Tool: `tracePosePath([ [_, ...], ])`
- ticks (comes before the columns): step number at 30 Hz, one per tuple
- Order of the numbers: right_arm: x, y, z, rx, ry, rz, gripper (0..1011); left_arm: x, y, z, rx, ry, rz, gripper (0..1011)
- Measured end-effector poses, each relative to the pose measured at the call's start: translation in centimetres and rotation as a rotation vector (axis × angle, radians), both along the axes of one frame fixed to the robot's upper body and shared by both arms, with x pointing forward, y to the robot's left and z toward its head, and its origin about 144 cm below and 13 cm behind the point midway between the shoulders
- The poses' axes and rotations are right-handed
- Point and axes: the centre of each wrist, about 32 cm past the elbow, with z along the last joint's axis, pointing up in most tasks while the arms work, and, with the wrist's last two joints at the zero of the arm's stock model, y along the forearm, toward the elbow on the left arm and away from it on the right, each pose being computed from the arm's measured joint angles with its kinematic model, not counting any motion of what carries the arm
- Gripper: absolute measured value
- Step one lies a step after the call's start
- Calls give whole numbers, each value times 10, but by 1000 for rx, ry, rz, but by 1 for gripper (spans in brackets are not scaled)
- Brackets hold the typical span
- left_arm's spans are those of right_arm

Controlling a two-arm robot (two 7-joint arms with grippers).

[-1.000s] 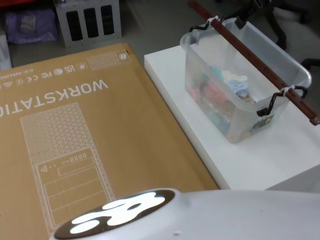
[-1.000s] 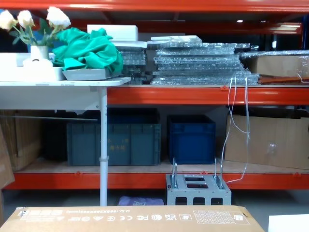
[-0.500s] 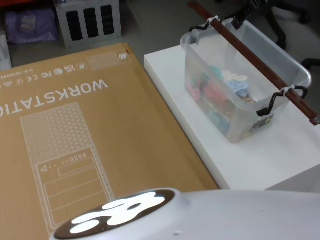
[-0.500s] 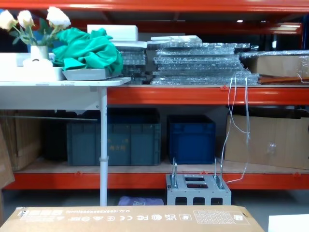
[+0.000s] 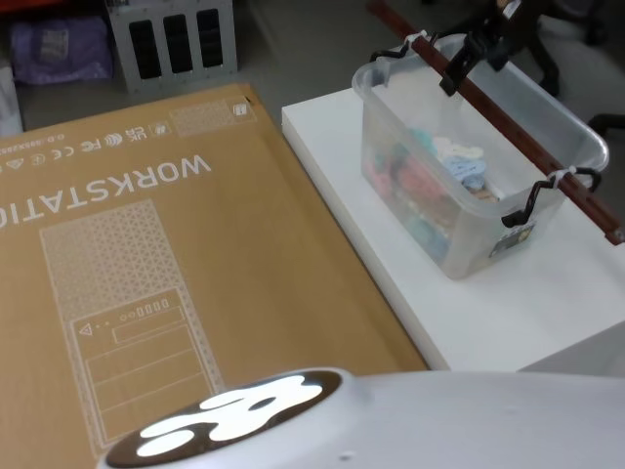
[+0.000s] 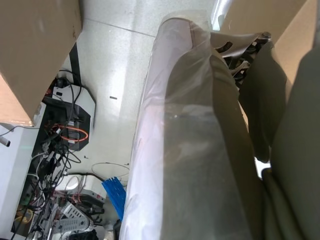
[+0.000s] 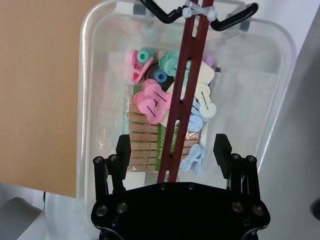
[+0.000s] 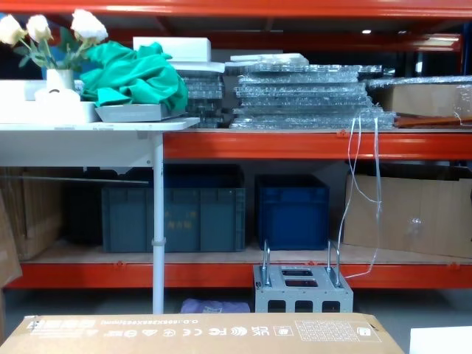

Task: Use one hand to grasp the basket and place it at the designated location.

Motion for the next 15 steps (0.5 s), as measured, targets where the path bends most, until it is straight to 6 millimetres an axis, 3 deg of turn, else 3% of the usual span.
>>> tracePosePath([
  [15,17,1,-29,12,92,-7,1001,0,0,0,0,0,0,0],
])
